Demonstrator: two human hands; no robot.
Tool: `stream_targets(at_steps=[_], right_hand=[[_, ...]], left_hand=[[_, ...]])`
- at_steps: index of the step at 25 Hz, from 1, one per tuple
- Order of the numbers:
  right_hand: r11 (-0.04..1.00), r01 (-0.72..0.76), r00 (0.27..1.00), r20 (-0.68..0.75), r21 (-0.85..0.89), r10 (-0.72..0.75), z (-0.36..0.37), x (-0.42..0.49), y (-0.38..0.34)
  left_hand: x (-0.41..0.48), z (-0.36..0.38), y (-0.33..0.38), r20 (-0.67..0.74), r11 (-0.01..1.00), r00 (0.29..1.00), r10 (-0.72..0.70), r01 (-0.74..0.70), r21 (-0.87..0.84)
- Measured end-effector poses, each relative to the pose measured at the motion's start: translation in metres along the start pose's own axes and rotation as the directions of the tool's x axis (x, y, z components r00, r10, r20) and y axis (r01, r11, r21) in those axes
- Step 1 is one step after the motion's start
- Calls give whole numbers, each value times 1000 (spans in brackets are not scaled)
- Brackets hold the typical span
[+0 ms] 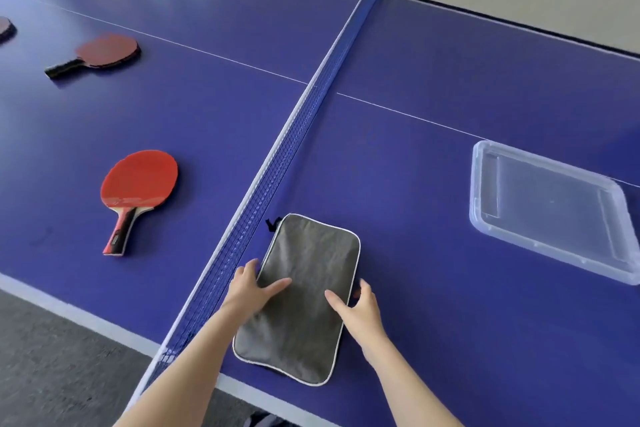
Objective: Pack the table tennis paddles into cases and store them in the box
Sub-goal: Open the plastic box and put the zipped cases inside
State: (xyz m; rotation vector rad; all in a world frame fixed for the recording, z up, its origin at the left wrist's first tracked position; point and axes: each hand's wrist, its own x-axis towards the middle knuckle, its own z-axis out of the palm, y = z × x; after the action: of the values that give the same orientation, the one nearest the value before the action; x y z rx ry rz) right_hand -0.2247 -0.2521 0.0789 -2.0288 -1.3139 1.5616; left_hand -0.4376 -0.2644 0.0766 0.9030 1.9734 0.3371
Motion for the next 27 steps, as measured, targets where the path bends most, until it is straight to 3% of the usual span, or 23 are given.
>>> stream_targets(at_steps=[6,14,20,27], right_hand=[[991,-79,995,-58,109,86,16,0,-10],[974,-49,994,-87,223,70,12,-15,-13],[950,21,980,-197,311,42,-29,-52,-21],[902,145,923,-383,406,23,-100,-106,-4]], left_hand=[[16,-2,1,60,996,998,-12,17,-83],[6,-8,9,112,972,993,38,-10,-236],[-27,-6,43,160,874,971,175,-78,-479],[-71,23,102,309,866,886,344,-172,-470]])
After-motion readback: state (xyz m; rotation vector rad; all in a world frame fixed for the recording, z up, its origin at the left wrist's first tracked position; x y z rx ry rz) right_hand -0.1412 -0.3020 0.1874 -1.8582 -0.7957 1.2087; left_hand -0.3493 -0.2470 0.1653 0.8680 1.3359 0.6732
